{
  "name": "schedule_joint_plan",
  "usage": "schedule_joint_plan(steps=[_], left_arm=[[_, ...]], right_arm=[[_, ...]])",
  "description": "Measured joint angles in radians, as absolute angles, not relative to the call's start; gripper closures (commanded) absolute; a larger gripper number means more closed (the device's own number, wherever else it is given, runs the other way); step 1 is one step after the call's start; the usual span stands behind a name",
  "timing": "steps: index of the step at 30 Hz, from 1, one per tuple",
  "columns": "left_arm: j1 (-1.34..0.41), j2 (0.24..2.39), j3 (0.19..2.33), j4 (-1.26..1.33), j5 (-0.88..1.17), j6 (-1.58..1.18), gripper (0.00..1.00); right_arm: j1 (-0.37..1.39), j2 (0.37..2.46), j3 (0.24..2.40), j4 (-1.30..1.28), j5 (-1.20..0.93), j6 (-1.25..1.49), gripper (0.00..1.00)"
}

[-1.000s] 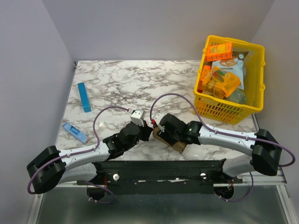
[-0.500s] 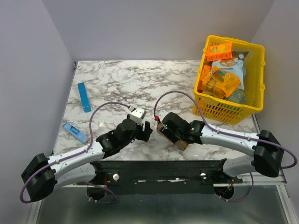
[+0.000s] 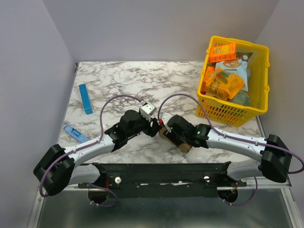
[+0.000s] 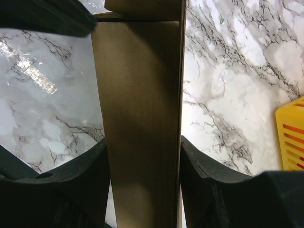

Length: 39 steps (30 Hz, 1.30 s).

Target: Fold the paper box

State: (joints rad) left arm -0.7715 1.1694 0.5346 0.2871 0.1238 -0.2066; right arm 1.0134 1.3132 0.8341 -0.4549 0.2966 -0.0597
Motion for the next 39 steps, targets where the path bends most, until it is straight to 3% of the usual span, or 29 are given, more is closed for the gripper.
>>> schedule_joint_plan(steps=[4,8,21,39], left_arm=[[-0.769,1.204,0.557,0.327,0.168,-0.190,0.30],[-0.765,1.231,0.566,0.352,0.176,-0.183,0.39],[-0.768,1.278,0.588,0.431,0.199,-0.173,0.50],[-0.781,1.303,0.588,0.467,0.230,-0.194,0.91]], right_arm=[[1.013,1.312,0.833,-0.453,0.293,-0.061,0.53],[1.013,1.312,0.833,-0.453,0.290,-0.061,0.53],[1.013,1.314,0.833,-0.450,0.282,-0.069,0.53],[1.012,1.319,0.833,-0.447,0.281,-0.070,0.53]])
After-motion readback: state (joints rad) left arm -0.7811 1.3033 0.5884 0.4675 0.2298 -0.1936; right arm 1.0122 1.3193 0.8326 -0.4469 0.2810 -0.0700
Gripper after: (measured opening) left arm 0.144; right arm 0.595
